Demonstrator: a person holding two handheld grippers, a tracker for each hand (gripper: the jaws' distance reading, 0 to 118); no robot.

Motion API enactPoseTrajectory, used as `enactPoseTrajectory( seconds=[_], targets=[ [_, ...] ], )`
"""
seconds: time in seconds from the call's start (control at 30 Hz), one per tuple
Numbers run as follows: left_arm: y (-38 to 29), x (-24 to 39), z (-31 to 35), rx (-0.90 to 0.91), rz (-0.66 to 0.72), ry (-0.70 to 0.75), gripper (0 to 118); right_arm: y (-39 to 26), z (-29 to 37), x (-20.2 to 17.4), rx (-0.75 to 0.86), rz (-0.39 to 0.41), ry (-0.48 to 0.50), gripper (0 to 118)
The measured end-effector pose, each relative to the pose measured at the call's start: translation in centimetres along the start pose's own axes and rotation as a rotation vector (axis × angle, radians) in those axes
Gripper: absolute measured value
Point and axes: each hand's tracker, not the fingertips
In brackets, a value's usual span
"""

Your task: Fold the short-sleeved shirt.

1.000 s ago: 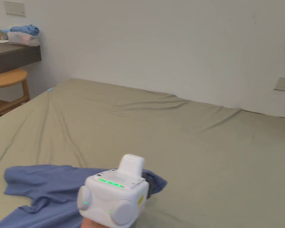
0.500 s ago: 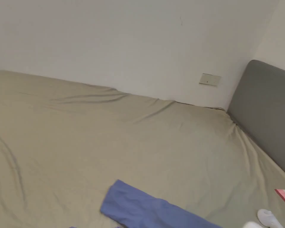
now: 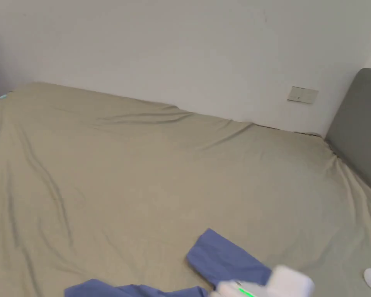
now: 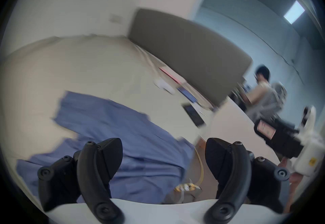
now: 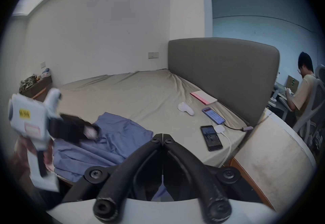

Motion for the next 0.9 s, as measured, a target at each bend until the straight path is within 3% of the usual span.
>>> enactPoseTrajectory(
  seconds=[0.13, 0.2, 0.27, 0.43, 0.53, 0.57, 0.6, 0.63, 0.67, 0.7, 0.73, 0.77, 0.8, 0.83, 0.87, 0.9],
  targets=[
    [1.7, -10.7, 8.5, 0.149, 0.007, 0.338, 99, 0.9, -2.3, -2.4, 0.021, 0.024, 0.096, 0],
    [0.4, -16.3, 10.4, 0.078, -0.034, 0.580, 99, 1.2, -3.7, -3.7, 0.014, 0.021, 0.150, 0],
    [-1.7, -21.9, 11.2, -0.060, 0.057, 0.793, 99, 1.2, -4.9, -5.1, 0.002, 0.024, 0.199, 0],
    [-8.5, -30.9, 9.2, -0.204, 0.423, 0.726, 99, 1.1, -6.9, -7.3, -0.031, 0.029, 0.289, 0],
    [-11.4, -32.6, 5.3, -0.346, 0.409, 0.690, 96, 1.0, -8.2, -7.5, -0.047, 0.009, 0.292, 0],
    [-12.2, -32.6, 4.5, -0.363, 0.414, 0.681, 81, 1.0, -8.6, -7.3, -0.053, 0.002, 0.295, 0],
    [-11.7, -31.1, 4.6, -0.297, 0.296, 0.772, 81, 1.2, -8.8, -7.2, -0.059, 0.001, 0.298, 0],
    [-11.0, -29.9, 4.1, -0.308, 0.247, 0.787, 72, 1.3, -9.1, -7.2, -0.061, 0.008, 0.299, 0],
    [-10.5, -29.3, 4.2, -0.328, 0.249, 0.748, 50, 1.5, -9.5, -7.2, -0.061, 0.024, 0.295, 0],
    [-10.0, -28.7, 4.4, -0.317, 0.217, 0.781, 16, 1.7, -10.2, -7.1, -0.060, 0.049, 0.282, 0],
    [-9.7, -28.1, 5.1, -0.286, 0.194, 0.768, 2, 2.1, -11.2, -7.3, -0.059, 0.078, 0.276, 0],
    [-9.3, -27.5, 5.7, -0.236, 0.220, 0.712, 2, 2.4, -12.1, -7.4, -0.064, 0.103, 0.277, 3],
    [-8.8, -26.8, 5.9, -0.224, 0.230, 0.687, 2, 2.9, -13.6, -7.7, -0.076, 0.142, 0.275, 16],
    [-8.4, -26.0, 6.0, -0.220, 0.213, 0.672, 3, 3.4, -15.4, -8.0, -0.091, 0.182, 0.287, 35],
    [-8.0, -25.2, 6.3, -0.194, 0.190, 0.661, 2, 3.8, -17.8, -8.3, -0.121, 0.221, 0.319, 62],
    [-7.6, -24.3, 6.8, -0.167, 0.171, 0.648, 2, 4.2, -20.8, -8.9, -0.188, 0.262, 0.361, 74]
  ],
)
